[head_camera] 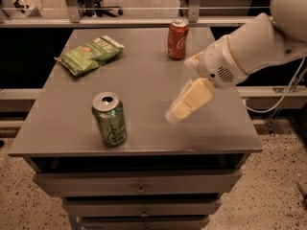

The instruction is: Move green can near coke can

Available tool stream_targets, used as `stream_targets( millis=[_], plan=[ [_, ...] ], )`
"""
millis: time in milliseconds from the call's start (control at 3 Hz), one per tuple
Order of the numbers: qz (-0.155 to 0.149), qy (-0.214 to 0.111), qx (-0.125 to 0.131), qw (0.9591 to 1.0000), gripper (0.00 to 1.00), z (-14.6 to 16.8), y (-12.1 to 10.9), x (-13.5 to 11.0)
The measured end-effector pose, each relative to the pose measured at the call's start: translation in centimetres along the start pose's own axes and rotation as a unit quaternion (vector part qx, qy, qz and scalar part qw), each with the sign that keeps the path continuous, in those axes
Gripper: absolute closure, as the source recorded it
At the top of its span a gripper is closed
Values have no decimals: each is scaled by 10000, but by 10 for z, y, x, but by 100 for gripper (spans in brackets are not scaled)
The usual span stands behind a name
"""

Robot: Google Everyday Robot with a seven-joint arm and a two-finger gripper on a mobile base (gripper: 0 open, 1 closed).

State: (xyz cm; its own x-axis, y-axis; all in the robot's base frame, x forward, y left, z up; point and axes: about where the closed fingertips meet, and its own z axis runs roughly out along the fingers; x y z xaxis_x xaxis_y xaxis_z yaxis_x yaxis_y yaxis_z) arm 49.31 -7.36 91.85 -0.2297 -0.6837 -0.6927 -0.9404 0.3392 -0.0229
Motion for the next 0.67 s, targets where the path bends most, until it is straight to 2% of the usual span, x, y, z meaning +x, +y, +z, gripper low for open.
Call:
stream_targets(
  millis=[333,667],
  plan=[
    [198,-829,-372,9957,0,36,17,-33],
    [223,-1005,-445,9937,0,40,23,-46]
  ],
)
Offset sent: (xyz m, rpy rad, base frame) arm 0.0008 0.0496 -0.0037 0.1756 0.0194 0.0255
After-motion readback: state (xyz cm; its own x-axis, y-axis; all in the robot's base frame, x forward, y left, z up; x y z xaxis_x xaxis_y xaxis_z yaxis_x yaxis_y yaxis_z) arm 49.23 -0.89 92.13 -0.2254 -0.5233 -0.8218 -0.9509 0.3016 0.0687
